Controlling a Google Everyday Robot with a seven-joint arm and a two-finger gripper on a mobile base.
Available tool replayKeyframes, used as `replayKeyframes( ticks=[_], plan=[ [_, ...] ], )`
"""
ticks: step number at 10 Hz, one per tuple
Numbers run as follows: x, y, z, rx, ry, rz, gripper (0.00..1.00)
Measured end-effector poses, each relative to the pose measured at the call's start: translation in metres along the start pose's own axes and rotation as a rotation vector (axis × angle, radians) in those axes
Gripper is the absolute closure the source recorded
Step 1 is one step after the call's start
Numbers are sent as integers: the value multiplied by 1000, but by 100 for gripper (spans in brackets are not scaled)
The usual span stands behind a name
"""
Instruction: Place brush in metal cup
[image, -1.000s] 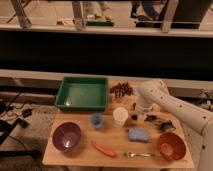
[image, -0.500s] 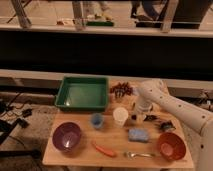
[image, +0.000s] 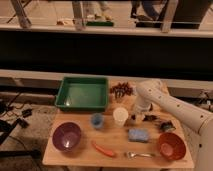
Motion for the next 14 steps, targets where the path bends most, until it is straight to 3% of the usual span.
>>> replayKeyframes(
  ticks=[3,6,7,8,14],
  plan=[
    [2,0,2,-4,-2,2,65],
    [4,-1,4,-6,-8,6,72],
    [4,-2,4,-5,-9,6,84],
    [5,-2,4,-4,-9,5,89],
    [15,-8,-4,16,7,3,91]
  ],
)
